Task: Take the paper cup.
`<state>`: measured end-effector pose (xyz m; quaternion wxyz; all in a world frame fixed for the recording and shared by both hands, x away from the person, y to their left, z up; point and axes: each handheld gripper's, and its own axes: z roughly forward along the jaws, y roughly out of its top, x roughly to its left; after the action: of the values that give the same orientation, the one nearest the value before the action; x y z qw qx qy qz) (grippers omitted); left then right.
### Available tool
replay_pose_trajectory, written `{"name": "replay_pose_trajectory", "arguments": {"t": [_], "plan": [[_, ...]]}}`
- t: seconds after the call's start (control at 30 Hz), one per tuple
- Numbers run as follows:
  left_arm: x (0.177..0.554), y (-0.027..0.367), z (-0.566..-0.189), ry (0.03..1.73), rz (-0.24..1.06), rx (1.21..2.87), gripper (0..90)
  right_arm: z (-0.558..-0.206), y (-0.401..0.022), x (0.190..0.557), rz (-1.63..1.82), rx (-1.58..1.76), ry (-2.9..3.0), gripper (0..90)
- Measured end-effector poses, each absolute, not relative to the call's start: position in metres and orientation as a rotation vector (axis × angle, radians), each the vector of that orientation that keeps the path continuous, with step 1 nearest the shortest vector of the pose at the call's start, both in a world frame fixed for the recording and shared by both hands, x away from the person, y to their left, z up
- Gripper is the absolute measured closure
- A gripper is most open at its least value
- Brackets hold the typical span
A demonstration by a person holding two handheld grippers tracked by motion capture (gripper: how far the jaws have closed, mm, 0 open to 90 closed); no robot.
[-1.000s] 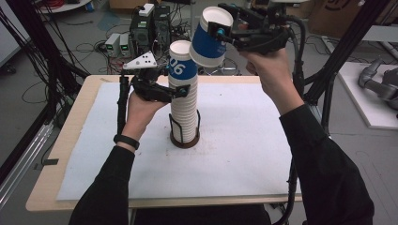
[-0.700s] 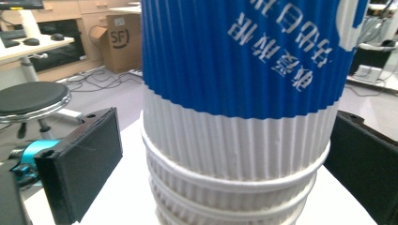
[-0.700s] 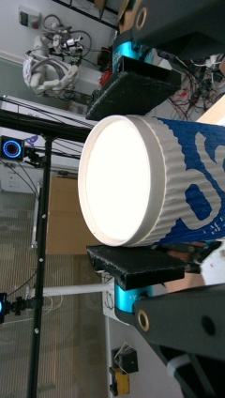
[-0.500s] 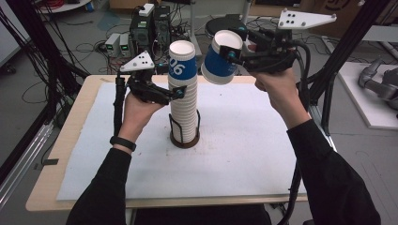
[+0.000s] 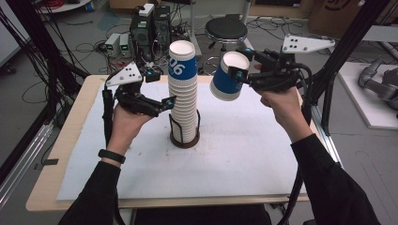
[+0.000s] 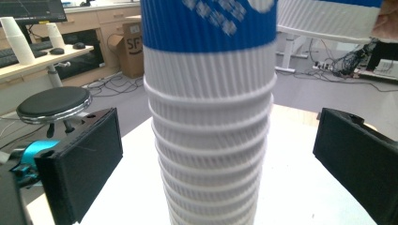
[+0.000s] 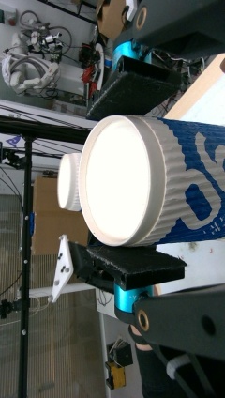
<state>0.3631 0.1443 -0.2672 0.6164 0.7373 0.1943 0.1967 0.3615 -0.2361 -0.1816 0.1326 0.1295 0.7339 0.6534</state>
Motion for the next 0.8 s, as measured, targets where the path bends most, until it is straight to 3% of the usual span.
{"name": "replay_pose_trajectory", "arguments": {"t": [0.8], "plan": [[0.327,0.151,-0.306,0.426,0.396,1.696,1.7,-0.257,-0.256,0.350,1.872,0.446,2.205,31.3]]}}
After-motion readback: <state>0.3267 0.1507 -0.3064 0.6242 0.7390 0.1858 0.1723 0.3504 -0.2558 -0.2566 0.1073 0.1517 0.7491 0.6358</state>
